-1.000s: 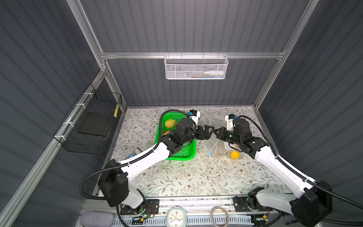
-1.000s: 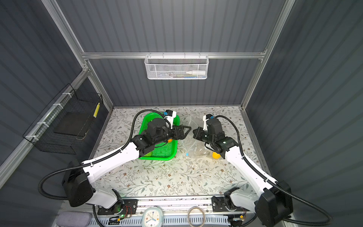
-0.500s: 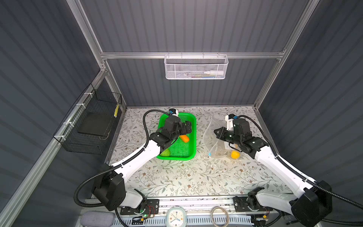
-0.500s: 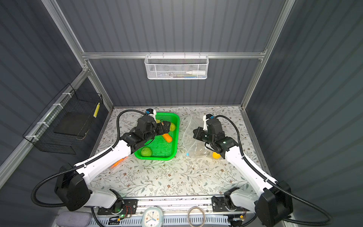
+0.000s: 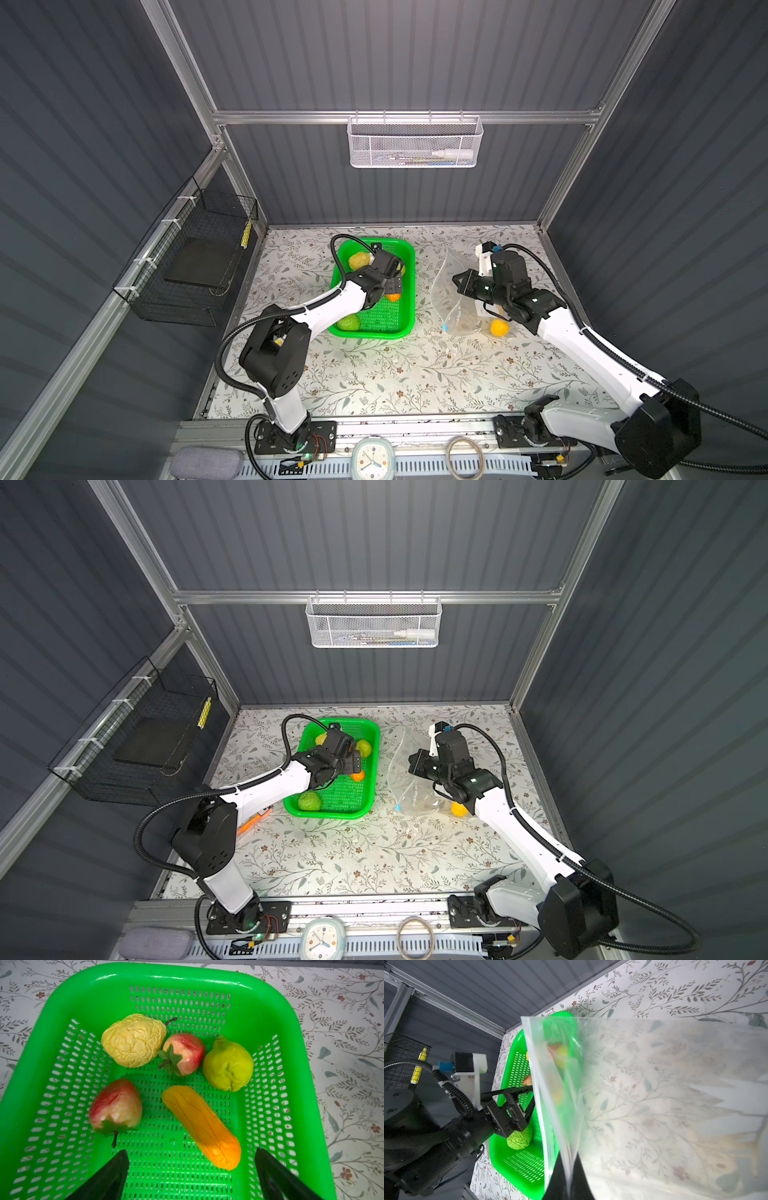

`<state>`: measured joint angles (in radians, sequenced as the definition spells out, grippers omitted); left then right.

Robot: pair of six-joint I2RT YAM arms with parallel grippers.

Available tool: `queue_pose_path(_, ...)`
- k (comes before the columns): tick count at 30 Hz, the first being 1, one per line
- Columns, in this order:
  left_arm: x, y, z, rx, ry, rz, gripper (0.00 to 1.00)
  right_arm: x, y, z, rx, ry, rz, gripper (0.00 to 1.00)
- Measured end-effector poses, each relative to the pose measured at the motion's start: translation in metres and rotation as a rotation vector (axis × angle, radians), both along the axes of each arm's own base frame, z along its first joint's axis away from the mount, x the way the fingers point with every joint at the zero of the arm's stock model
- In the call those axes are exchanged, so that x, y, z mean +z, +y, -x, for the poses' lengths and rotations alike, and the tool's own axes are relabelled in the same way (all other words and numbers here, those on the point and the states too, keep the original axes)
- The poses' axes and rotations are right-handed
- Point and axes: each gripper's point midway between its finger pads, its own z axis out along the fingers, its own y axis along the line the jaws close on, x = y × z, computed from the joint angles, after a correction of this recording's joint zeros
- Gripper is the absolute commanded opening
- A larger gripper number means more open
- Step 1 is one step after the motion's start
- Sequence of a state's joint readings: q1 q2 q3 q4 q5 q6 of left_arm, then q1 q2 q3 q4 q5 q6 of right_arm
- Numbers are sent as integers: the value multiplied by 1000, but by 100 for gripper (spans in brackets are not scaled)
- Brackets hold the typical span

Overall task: Place the food in the zip-top bag and seal the zipper
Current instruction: 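Move the left gripper into the basket above the long yellow fruit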

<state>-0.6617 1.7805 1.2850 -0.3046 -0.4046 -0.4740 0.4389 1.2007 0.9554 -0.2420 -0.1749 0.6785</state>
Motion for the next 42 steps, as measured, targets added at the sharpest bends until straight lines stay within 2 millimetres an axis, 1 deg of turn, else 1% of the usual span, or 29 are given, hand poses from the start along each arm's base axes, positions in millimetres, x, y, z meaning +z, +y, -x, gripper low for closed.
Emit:
queue_pose_path(4, -12, -8, -12, -4, 24, -23, 97, -2, -1, 1, 0, 5, 10, 0)
queue_pose_path(9, -30, -12, -26, 1, 61, -39, 97, -4, -4, 1, -8, 8, 21, 0)
queue_pose_path(16, -50, -2, -32, 20, 108, -47, 95, -4, -6, 0, -17, 4, 29, 0)
queue_pose_path(21, -65, 3, -33, 27, 142, -52, 93, -4, -6, -1, -18, 4, 30, 0)
queue_pose_path(26, -71, 6, -34, 35, 159, -46, 89, -4, -7, -1, -18, 4, 30, 0)
queue_pose_path(34, -74, 3, -31, 27, 172, -26, 71, -4, -7, -1, -18, 5, 30, 0)
queue_pose_path(36, -77, 4, -30, 26, 176, -26, 67, -4, -7, -1, -18, 5, 30, 0)
queue_pose_path(39, -87, 8, -23, 26, 202, -37, 66, -4, -7, -1, -18, 5, 30, 0)
queue_pose_path(42, -89, 9, -22, 27, 208, -37, 68, -4, -7, -1, -19, 5, 30, 0)
